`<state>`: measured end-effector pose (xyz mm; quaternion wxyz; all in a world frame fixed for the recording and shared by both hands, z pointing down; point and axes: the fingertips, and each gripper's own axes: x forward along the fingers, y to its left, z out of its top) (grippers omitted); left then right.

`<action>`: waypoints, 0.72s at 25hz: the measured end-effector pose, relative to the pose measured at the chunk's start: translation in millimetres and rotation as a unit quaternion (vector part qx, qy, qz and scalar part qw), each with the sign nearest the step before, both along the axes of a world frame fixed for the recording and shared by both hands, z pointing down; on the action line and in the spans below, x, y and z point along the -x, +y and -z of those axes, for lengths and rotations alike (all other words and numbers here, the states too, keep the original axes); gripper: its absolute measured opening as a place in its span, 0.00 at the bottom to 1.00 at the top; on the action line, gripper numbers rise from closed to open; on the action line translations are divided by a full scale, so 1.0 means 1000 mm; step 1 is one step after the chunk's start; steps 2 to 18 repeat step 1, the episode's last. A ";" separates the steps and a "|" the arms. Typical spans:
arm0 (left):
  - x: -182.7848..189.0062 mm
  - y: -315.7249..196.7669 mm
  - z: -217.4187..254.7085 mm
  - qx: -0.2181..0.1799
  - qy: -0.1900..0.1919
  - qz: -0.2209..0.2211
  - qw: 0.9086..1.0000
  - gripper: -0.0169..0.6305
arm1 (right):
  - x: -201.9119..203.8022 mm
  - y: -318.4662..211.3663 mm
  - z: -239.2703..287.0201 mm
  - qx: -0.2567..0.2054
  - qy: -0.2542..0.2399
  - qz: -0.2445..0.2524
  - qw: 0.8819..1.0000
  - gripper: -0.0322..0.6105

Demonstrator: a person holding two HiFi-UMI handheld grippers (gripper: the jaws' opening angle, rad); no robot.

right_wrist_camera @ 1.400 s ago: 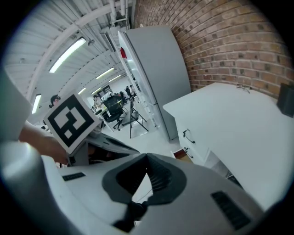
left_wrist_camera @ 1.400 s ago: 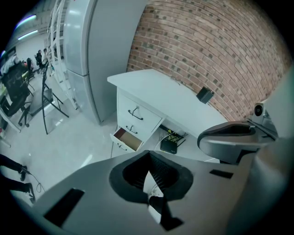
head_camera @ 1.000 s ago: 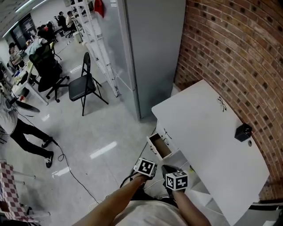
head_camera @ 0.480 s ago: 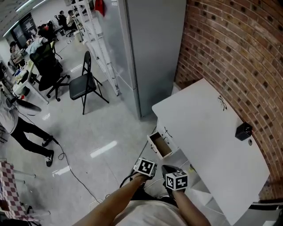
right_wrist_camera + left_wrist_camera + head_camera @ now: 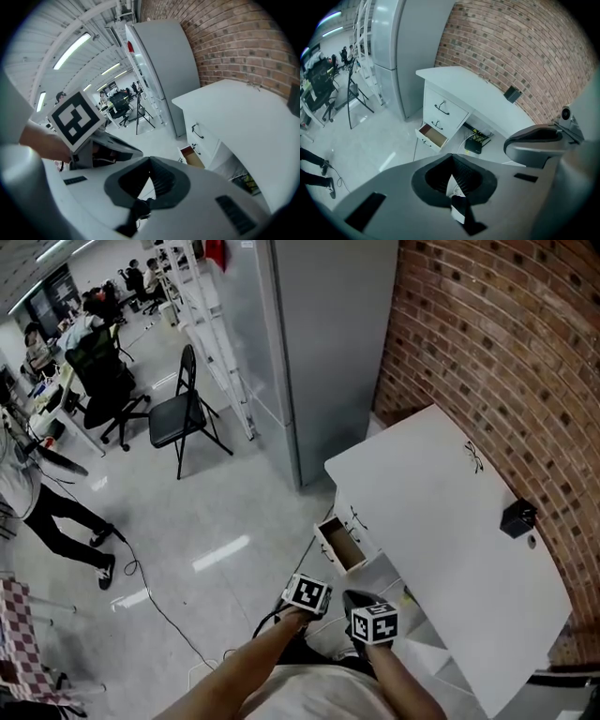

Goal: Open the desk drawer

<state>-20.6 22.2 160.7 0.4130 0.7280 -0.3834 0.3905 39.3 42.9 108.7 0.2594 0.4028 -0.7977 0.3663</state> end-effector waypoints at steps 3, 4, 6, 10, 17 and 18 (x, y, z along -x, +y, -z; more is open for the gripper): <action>0.000 0.001 0.000 0.002 0.001 0.001 1.000 0.03 | 0.000 0.001 -0.001 0.000 0.001 0.001 1.000 0.07; 0.000 0.001 0.000 0.002 0.001 0.001 1.000 0.03 | 0.000 0.001 -0.001 0.000 0.001 0.001 1.000 0.07; 0.000 0.001 0.000 0.002 0.001 0.001 1.000 0.03 | 0.000 0.001 -0.001 0.000 0.001 0.001 1.000 0.07; 0.000 0.001 0.000 0.002 0.001 0.001 1.000 0.03 | 0.000 0.001 -0.001 0.000 0.001 0.001 1.000 0.07; 0.000 0.001 0.000 0.002 0.001 0.001 1.000 0.03 | 0.000 0.001 -0.001 0.000 0.001 0.001 1.000 0.07; 0.000 0.001 0.000 0.002 0.001 0.001 1.000 0.03 | 0.000 0.001 -0.001 0.000 0.001 0.001 1.000 0.07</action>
